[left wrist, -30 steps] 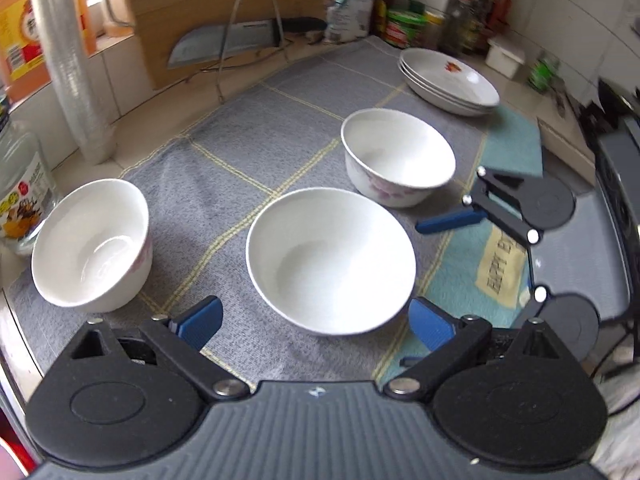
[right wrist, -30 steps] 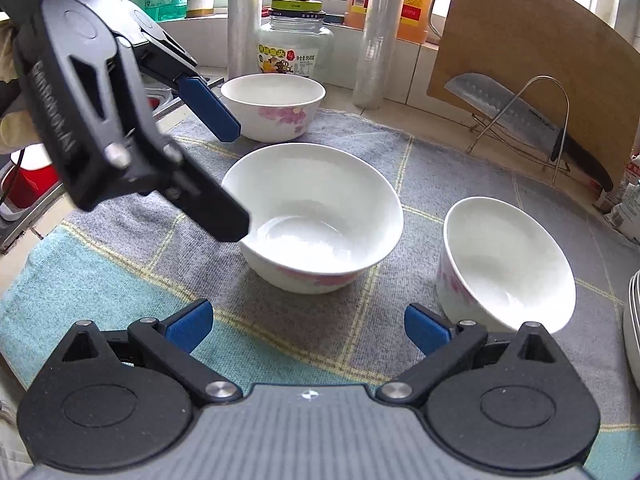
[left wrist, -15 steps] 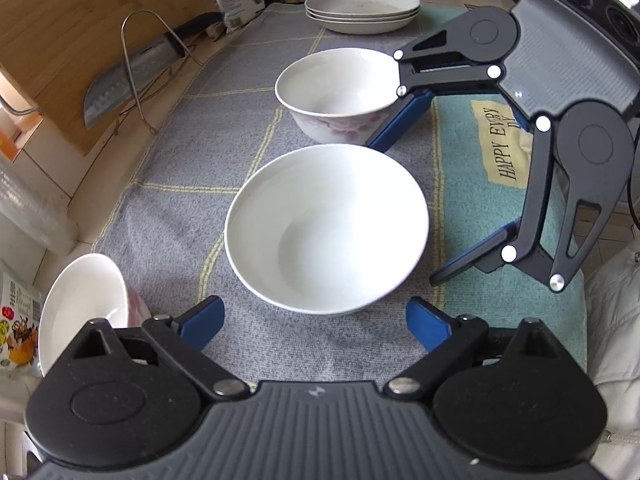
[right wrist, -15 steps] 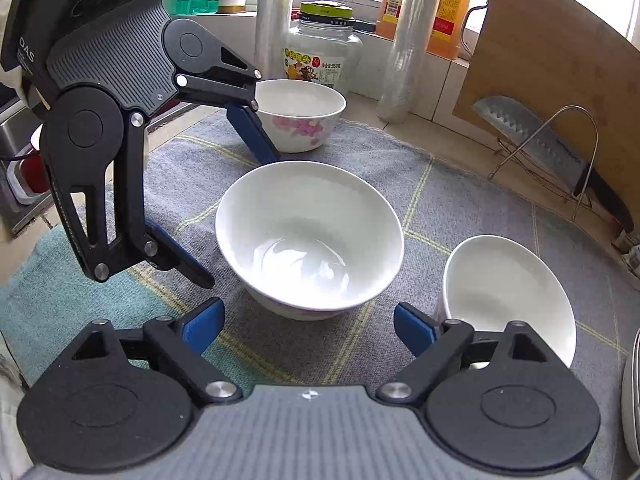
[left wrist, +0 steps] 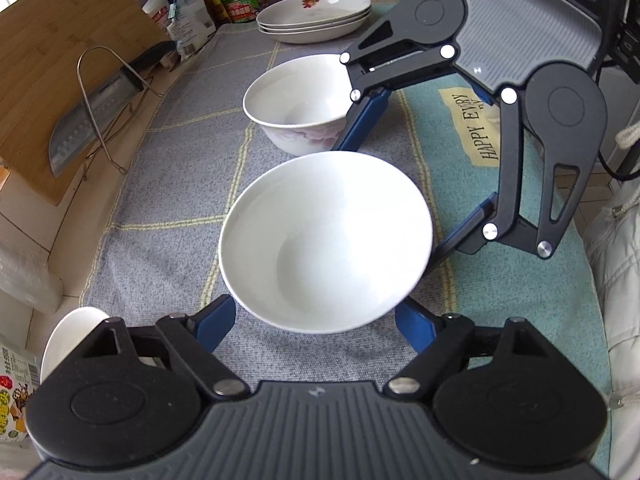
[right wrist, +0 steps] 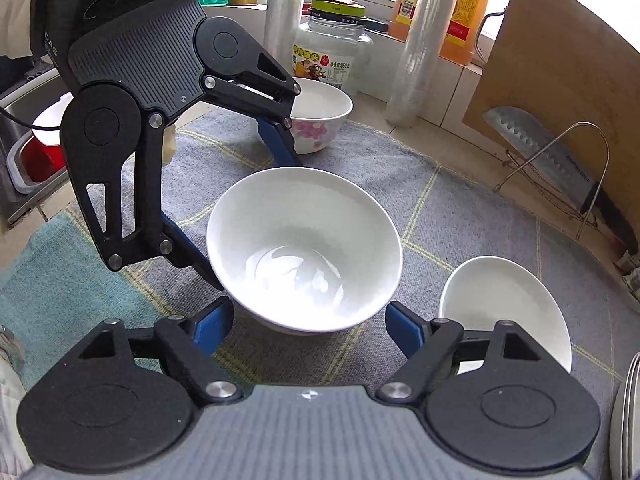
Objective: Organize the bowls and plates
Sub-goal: 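Lift and carry the white bowl with both tools toward the pink-flower bowl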
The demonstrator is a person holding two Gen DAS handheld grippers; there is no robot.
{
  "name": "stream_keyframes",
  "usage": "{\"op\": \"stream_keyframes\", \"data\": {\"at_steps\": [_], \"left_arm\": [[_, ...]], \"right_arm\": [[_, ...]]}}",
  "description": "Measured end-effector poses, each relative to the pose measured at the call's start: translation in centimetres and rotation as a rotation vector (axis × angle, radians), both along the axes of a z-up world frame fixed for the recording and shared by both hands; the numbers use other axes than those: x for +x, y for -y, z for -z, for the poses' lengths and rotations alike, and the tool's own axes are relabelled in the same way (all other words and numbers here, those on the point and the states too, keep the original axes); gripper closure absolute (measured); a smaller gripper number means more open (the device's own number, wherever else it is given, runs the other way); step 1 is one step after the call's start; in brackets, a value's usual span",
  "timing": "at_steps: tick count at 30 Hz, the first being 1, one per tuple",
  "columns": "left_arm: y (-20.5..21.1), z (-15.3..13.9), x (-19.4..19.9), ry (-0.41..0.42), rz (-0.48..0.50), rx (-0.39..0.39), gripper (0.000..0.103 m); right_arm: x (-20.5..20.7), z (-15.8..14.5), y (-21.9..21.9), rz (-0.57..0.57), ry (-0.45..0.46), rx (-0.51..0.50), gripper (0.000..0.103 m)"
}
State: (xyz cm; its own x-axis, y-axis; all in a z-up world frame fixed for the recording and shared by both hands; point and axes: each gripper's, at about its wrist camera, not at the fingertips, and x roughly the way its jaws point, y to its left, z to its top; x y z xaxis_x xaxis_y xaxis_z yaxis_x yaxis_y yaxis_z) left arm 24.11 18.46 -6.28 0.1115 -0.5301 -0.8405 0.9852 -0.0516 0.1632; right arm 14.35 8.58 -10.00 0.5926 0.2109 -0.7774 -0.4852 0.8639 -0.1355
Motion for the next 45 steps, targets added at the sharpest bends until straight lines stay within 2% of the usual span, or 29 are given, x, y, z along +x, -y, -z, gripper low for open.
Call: {"op": "stream_keyframes", "data": {"at_steps": [13, 21, 34, 45], "left_arm": [[0.1, -0.1, 0.0, 0.044, 0.116, -0.007, 0.017], [-0.1, -0.4, -0.1, 0.02, 0.1, -0.009, 0.018], [0.4, -2.7, -1.4, 0.06, 0.057, -0.025, 0.018], [4.0, -4.6, -2.4, 0.118, 0.093, -0.066, 0.018]], "right_arm": [[0.7, -0.1, 0.1, -0.053, -0.011, -0.016, 0.018], [0.7, -0.4, -0.1, -0.053, -0.021, -0.01, 0.018], [0.0, -3.0, 0.4, -0.09, -0.005, -0.032, 0.018], [-0.9, -5.5, 3.9, -0.063, 0.017, -0.064, 0.018]]}}
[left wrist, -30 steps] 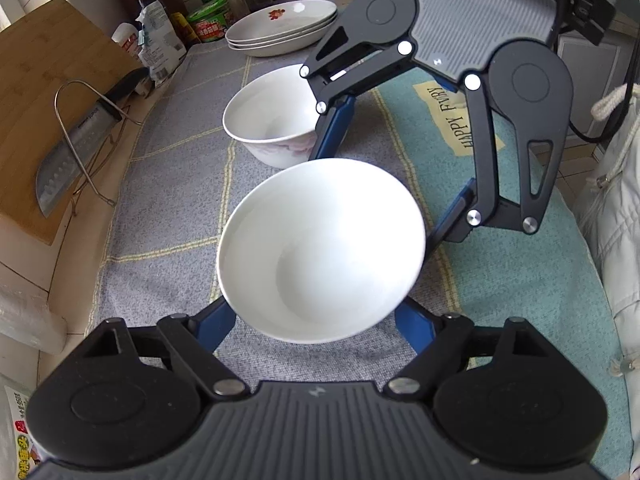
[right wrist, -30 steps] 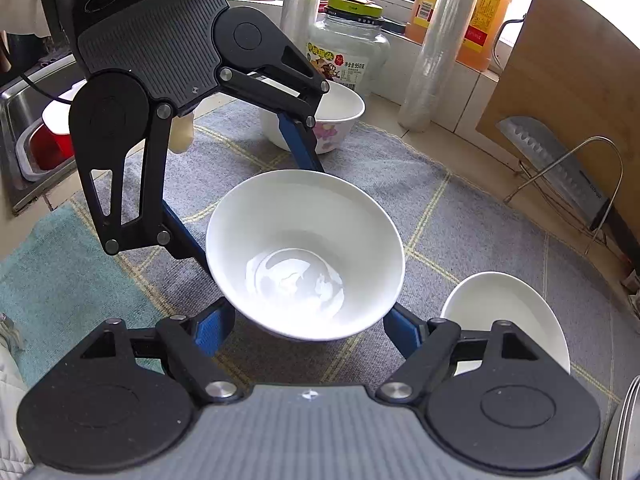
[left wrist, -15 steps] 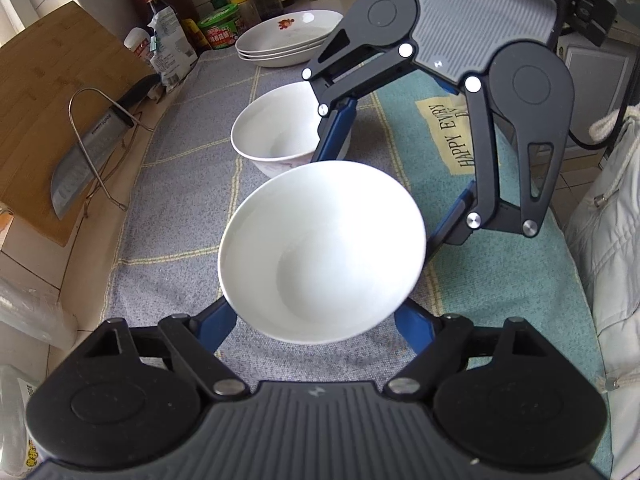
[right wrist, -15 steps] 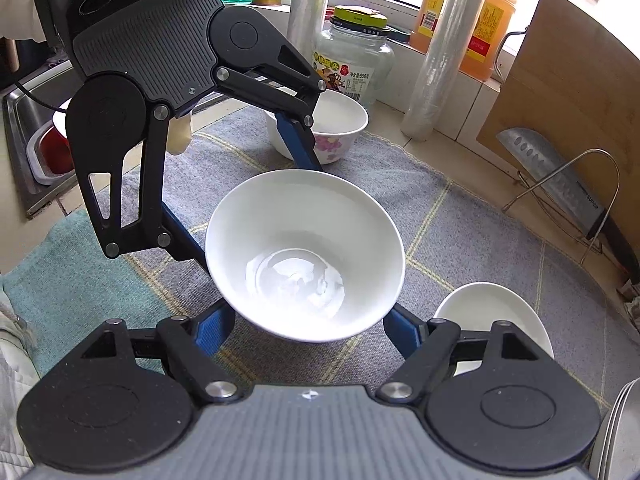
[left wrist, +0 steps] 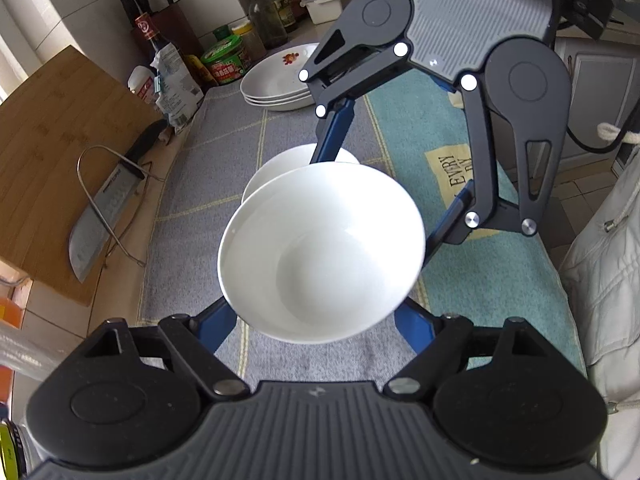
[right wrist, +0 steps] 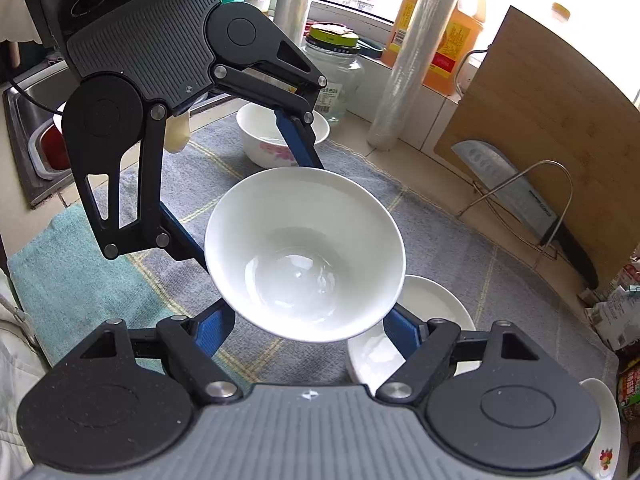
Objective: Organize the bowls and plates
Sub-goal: 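Lift and carry the white bowl with both tools toward the pink-flower bowl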
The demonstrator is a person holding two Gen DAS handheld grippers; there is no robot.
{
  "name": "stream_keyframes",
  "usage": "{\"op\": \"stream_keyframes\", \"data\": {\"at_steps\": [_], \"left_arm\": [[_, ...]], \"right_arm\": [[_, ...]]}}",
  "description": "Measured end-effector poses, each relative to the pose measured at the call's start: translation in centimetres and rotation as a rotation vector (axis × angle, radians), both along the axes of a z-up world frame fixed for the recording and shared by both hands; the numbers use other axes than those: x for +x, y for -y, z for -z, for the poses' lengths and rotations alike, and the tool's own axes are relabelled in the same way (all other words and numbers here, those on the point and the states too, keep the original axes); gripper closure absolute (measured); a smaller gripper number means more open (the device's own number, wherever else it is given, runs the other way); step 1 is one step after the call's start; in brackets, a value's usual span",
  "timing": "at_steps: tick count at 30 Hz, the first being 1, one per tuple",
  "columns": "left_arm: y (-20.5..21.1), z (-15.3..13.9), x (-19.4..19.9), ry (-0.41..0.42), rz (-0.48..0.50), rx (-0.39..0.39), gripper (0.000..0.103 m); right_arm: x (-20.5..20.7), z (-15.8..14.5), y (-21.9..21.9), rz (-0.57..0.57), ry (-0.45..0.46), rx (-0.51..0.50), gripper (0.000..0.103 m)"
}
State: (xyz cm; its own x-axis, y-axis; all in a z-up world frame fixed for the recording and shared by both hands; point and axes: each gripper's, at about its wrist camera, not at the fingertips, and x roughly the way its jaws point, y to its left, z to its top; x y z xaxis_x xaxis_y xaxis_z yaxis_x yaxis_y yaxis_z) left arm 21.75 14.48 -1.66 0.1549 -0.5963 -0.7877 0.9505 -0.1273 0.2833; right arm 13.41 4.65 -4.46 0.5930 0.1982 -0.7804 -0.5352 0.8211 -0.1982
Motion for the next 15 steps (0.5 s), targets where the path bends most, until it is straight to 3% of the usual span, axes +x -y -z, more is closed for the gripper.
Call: {"op": "stream_keyframes", "data": {"at_steps": [7, 15], "left_arm": [[3.7, -0.1, 0.5, 0.041, 0.041, -0.033, 0.018], [6.5, 1.0, 1.8, 0.018, 0.054, -0.029, 0.018]], "right_arm": [[0.6, -0.9, 3.5, 0.056, 0.017, -0.04, 0.018], [1.8, -0.4, 5.9, 0.087, -0.008, -0.067, 0.018]]}}
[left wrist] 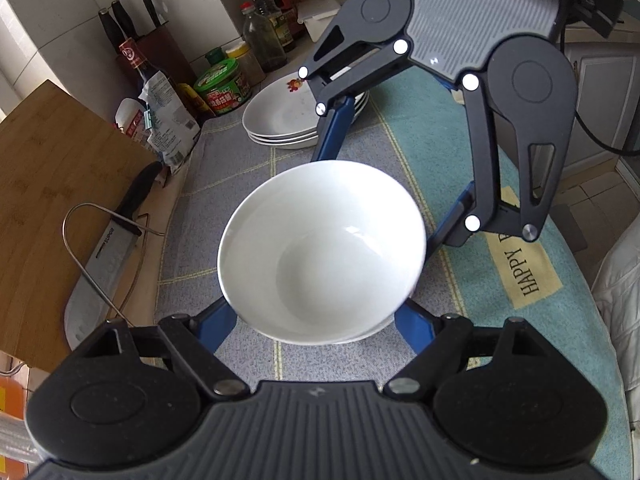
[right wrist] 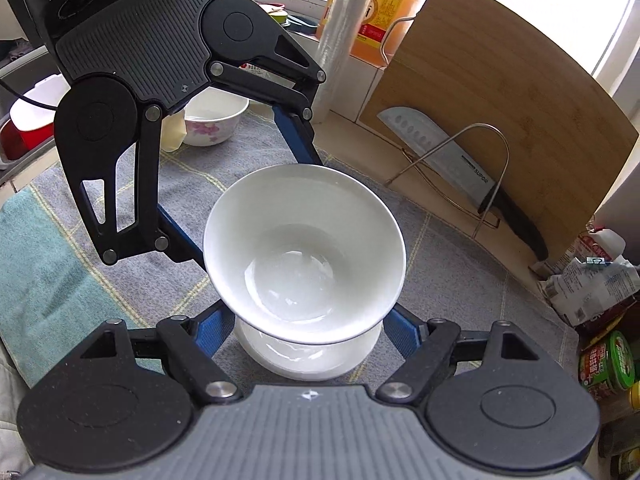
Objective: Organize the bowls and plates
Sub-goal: 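Lift and carry the white bowl with both tools toward the pink-flower bowl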
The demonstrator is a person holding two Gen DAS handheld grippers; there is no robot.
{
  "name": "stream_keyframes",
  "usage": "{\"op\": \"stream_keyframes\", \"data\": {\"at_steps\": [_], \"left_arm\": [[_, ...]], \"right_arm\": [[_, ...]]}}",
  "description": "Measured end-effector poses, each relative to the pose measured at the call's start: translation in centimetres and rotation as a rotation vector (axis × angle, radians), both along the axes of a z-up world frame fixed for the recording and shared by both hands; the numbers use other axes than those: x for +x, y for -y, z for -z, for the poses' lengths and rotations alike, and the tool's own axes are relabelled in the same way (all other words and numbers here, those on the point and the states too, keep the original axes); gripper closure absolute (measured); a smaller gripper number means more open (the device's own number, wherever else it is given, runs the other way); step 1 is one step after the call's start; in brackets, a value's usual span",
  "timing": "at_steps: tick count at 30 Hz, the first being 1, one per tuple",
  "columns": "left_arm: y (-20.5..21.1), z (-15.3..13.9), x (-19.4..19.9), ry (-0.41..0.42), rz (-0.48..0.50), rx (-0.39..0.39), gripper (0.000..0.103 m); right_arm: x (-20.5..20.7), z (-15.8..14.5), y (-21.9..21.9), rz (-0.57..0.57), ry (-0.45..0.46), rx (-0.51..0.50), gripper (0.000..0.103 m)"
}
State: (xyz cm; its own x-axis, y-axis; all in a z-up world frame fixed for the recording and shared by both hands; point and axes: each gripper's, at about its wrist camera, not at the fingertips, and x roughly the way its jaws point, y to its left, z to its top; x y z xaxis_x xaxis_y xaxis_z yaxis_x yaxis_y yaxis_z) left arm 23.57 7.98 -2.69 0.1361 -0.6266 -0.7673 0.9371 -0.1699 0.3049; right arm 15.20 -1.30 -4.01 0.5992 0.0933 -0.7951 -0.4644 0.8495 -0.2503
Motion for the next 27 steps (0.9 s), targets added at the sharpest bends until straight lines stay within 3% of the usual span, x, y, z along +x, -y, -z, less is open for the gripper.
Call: {"op": "stream_keyframes", "data": {"at_steps": [27], "left_arm": [[3.1, 1.1, 3.1, -0.23, 0.007, 0.13, 0.017]], "right_arm": [[3.5, 2.2, 3.3, 0.029, -0.191, 0.122, 0.018]]}}
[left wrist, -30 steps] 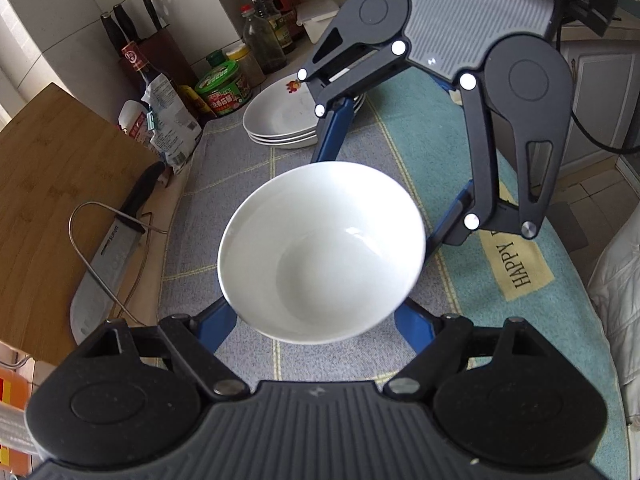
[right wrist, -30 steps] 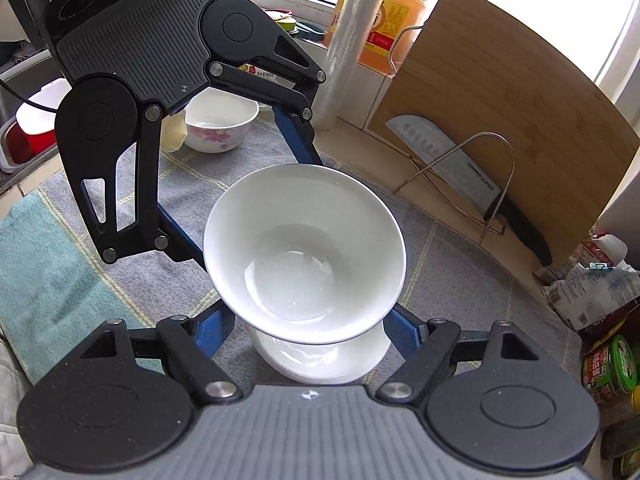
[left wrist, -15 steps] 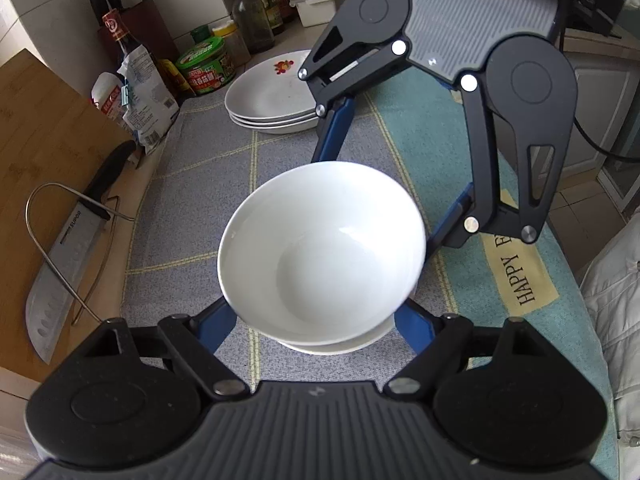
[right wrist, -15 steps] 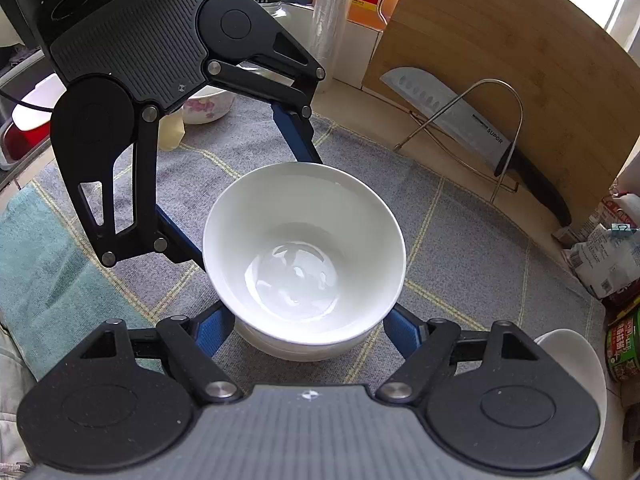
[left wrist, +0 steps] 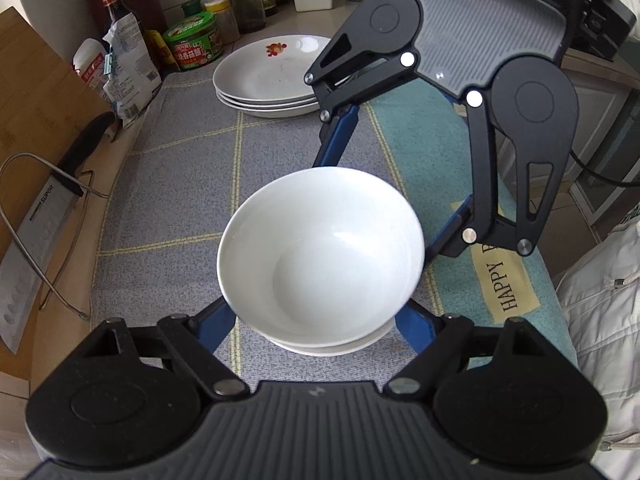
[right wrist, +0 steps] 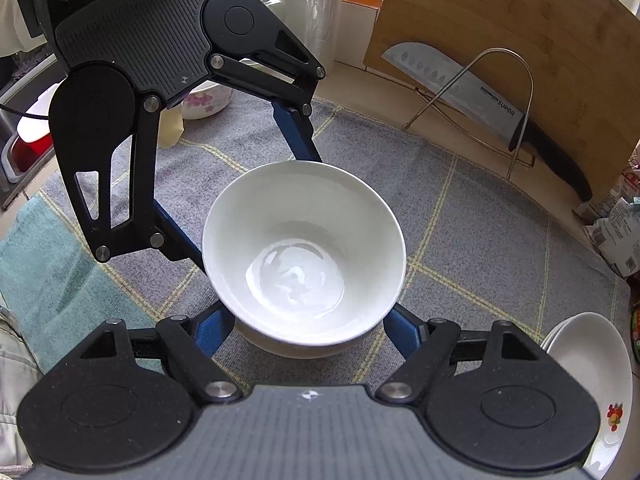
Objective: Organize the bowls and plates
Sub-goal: 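Lift and carry the white bowl with both tools toward the pink-flower bowl, then lower the bowl into the pink-flower bowl and open both tools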
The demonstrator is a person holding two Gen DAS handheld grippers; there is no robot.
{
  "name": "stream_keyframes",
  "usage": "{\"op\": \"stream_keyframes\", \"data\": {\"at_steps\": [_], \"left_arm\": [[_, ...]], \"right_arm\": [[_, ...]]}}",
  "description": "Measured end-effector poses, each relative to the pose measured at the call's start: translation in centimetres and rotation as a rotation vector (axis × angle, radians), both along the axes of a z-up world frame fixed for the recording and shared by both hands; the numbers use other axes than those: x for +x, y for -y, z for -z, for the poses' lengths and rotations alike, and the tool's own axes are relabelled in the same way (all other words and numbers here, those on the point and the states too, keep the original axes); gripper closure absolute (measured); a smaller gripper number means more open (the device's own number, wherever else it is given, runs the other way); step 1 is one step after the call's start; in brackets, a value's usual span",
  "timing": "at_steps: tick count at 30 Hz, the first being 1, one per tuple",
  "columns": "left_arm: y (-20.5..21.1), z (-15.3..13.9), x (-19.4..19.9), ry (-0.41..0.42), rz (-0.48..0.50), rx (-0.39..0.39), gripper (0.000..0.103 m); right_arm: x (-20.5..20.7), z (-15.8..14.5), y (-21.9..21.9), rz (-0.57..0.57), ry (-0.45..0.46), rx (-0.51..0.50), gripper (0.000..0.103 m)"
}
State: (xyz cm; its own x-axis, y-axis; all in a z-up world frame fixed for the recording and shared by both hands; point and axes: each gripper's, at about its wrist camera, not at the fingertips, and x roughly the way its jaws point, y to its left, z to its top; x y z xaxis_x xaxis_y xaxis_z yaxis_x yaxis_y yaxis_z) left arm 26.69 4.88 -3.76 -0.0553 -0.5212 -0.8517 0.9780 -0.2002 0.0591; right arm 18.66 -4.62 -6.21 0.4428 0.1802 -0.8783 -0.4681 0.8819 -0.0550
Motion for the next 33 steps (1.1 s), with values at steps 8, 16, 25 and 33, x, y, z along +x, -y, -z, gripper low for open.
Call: {"op": "stream_keyframes", "data": {"at_steps": [8, 16, 25, 33], "left_arm": [[0.6, 0.3, 0.5, -0.037, -0.003, 0.012, 0.015], [0.5, 0.5, 0.4, -0.047, 0.003, 0.017, 0.015], [0.1, 0.6, -0.1, -0.039, 0.022, 0.015, 0.01], [-1.5, -2.0, -0.1, -0.009, 0.006, -0.071, 0.009]], "right_arm": [[0.5, 0.2, 0.6, 0.016, -0.012, 0.019, 0.018], [0.6, 0.1, 0.9, 0.026, -0.02, 0.033, 0.018], [0.8, -0.7, 1.4, 0.038, 0.008, 0.074, 0.002], [0.2, -1.1, 1.2, 0.06, 0.036, 0.076, 0.001]]}}
